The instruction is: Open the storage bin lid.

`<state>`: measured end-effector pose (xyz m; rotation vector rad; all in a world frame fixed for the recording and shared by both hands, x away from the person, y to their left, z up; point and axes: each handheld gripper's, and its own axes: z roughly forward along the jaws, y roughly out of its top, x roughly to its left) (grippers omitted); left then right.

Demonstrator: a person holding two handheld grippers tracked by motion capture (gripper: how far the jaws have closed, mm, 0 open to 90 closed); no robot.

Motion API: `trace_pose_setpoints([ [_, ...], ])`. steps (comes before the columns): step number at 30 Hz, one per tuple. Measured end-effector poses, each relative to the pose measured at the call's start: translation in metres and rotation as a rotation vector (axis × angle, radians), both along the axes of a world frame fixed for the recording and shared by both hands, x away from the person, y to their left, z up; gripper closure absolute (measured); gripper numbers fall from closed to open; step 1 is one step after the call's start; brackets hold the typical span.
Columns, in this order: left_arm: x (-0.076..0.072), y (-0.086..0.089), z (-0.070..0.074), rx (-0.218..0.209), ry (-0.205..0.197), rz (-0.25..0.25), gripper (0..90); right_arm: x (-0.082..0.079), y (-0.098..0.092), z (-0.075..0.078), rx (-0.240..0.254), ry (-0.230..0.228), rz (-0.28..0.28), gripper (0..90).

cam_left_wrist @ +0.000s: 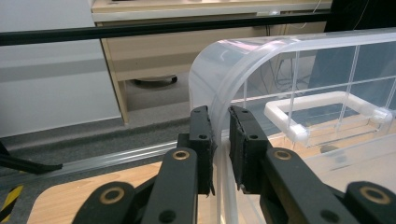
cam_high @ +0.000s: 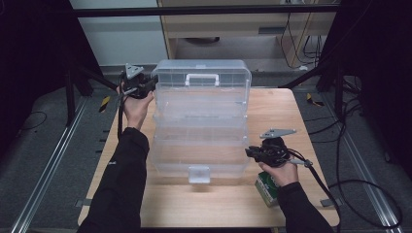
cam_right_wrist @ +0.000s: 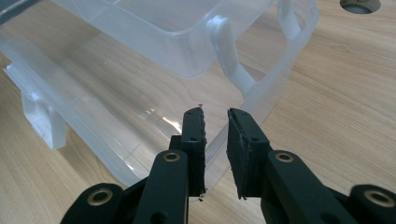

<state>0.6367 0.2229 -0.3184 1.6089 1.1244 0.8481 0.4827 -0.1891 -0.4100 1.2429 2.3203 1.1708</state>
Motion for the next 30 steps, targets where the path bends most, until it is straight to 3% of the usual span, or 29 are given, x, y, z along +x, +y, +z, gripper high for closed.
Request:
trace_pose_setpoints([
  [19, 0.019, 0.001, -0.005, 0.004, 0.013, -0.018, 78.6, 0.001, 0.0, -0.001, 0.0, 0.004, 0.002, 75.3],
  [24, 0.025, -0.002, -0.005, 0.026, 0.027, -0.007, 78.2, 0.002, 0.0, 0.0, 0.0, 0.008, 0.001, 75.1],
  [30, 0.033, -0.002, -0.009, 0.024, 0.031, 0.0, 77.9, 0.002, 0.0, -0.001, -0.001, 0.005, -0.002, 74.7],
])
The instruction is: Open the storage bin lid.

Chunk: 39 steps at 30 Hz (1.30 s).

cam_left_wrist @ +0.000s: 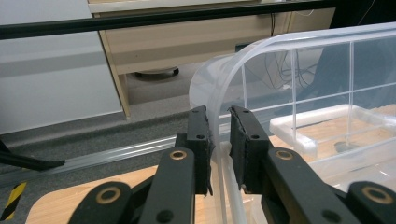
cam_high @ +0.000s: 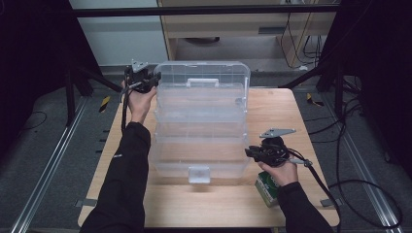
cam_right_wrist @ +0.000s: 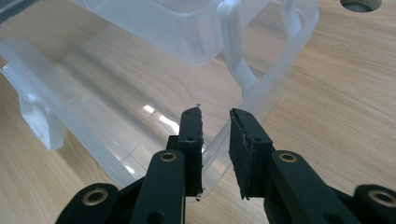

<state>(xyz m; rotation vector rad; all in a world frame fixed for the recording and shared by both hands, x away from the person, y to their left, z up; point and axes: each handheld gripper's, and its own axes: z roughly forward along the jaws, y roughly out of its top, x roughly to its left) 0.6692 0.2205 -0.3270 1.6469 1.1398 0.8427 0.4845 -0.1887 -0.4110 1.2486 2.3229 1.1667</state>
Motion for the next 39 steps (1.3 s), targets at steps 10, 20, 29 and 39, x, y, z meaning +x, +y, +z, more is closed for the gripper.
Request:
trace_pose_setpoints([
  [10, 0.012, -0.001, -0.007, 0.028, 0.006, 0.005, 76.3, 0.0, 0.0, 0.0, -0.001, 0.001, 0.003, 74.8],
  [20, 0.015, 0.009, -0.01, 0.003, 0.005, -0.039, 64.9, 0.0, -0.001, 0.001, -0.013, 0.004, -0.008, 75.7],
  [29, -0.008, 0.017, -0.004, 0.017, 0.028, -0.042, 58.0, 0.0, -0.001, 0.002, -0.003, -0.001, -0.006, 78.5],
  [39, -0.057, 0.043, -0.003, 0.004, 0.025, -0.059, 54.4, 0.001, -0.002, 0.002, 0.0, 0.004, -0.005, 78.4],
])
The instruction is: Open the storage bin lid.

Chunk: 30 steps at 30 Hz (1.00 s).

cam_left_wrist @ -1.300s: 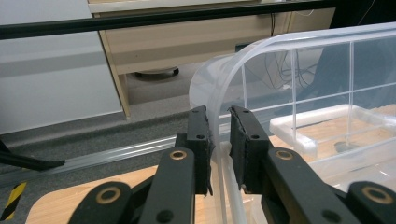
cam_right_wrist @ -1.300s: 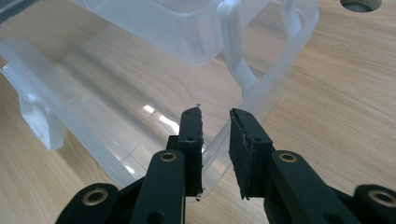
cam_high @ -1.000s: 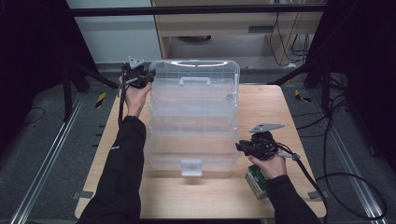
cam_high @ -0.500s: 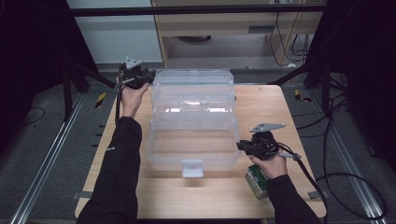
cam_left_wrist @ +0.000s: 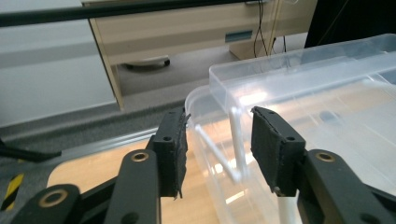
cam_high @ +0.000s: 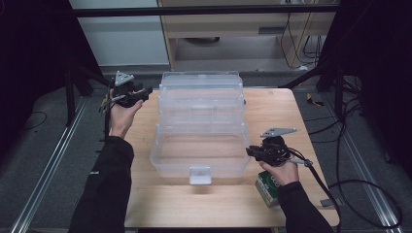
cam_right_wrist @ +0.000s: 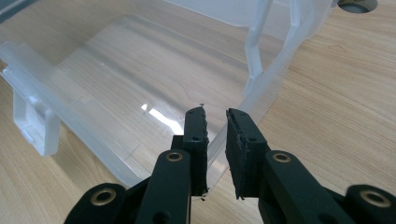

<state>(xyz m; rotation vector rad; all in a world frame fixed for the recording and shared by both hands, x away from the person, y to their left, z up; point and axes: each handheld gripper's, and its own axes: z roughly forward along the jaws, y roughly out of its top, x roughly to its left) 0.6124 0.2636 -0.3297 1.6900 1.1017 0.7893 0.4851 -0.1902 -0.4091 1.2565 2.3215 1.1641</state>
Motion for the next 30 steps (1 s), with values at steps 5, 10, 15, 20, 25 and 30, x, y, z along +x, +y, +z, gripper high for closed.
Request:
trace_pose_setpoints([
  [5, -0.025, 0.011, 0.005, -0.014, -0.004, -0.001, 50.8, 0.0, 0.0, 0.0, 0.001, 0.003, -0.001, 78.3],
  [10, -0.042, -0.008, 0.003, -0.333, -0.117, 0.054, 49.1, 0.0, 0.0, 0.0, 0.001, 0.007, -0.002, 78.3],
  [15, -0.065, -0.01, -0.001, -0.354, -0.121, 0.017, 48.3, 0.001, 0.0, 0.0, -0.001, 0.005, 0.0, 78.2],
  [20, -0.084, -0.011, -0.008, -0.373, -0.107, -0.016, 48.3, 0.001, 0.0, 0.0, -0.001, 0.005, 0.001, 78.2],
  [25, -0.101, -0.014, -0.02, -0.351, -0.08, -0.029, 48.4, 0.001, 0.0, 0.0, 0.0, 0.007, -0.001, 78.2],
  [30, -0.11, -0.018, -0.036, -0.332, -0.054, -0.031, 49.1, 0.0, 0.0, 0.0, -0.002, 0.007, -0.002, 78.2],
])
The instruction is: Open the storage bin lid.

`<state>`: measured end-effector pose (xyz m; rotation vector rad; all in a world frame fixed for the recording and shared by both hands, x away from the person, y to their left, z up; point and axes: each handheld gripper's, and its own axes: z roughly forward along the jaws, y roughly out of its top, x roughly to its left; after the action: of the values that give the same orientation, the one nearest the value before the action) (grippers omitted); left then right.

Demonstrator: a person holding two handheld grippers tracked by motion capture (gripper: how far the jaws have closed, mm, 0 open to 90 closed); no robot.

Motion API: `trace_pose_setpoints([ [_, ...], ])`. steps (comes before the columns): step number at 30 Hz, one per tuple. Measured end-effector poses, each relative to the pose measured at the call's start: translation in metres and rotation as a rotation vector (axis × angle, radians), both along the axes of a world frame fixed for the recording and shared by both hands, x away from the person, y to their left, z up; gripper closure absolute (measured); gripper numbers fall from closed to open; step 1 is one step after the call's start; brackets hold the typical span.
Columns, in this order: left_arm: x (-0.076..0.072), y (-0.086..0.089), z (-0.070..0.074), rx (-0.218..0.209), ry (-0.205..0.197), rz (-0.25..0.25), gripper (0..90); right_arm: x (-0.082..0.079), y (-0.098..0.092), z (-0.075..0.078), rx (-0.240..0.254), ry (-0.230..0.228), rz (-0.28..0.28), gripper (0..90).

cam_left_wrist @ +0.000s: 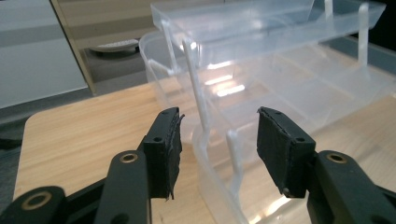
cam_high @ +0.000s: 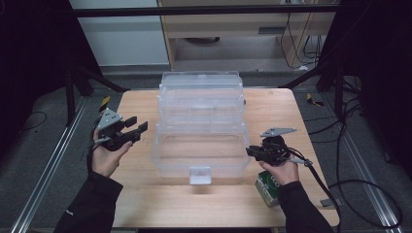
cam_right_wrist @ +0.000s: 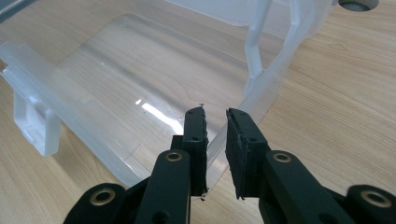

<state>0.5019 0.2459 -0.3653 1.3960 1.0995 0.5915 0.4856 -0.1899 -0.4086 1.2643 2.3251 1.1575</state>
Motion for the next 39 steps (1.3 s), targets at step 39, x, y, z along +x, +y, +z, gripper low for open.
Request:
trace_pose_setpoints([
  [39, -0.021, -0.013, -0.065, 0.095, 0.197, -0.076, 68.7, -0.003, 0.005, 0.002, -0.031, -0.01, -0.005, 78.5],
])
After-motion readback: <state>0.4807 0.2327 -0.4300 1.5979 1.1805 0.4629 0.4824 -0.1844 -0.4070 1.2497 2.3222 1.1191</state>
